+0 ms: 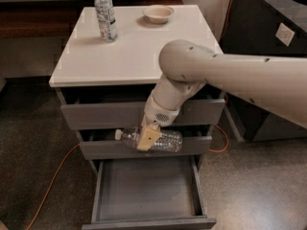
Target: Place water bottle into bottom drawer
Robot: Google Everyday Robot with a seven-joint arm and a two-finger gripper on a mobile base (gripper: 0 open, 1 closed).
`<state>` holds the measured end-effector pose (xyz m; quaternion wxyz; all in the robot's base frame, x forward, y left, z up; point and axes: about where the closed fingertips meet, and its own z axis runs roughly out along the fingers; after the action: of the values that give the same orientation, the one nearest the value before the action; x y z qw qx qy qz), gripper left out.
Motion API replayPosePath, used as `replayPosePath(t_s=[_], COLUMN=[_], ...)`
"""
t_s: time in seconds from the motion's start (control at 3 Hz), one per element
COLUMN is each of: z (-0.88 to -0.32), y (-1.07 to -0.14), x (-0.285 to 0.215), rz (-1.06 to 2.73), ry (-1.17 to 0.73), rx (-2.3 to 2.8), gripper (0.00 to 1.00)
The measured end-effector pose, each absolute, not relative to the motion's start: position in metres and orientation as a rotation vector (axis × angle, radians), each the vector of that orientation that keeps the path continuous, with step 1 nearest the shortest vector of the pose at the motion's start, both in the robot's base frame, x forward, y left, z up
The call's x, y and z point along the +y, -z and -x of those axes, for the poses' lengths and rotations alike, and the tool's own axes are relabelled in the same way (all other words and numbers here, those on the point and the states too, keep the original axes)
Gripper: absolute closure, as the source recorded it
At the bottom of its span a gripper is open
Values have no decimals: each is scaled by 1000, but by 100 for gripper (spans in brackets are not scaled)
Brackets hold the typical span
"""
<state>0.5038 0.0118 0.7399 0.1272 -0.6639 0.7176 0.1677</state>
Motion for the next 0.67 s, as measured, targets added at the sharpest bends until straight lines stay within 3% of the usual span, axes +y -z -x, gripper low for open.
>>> replayPosePath(t_s=[0.67], z=[-536], y=[-651], x=[-4], rz=[1878], ry=[-295], rx=[2127], gripper=[100])
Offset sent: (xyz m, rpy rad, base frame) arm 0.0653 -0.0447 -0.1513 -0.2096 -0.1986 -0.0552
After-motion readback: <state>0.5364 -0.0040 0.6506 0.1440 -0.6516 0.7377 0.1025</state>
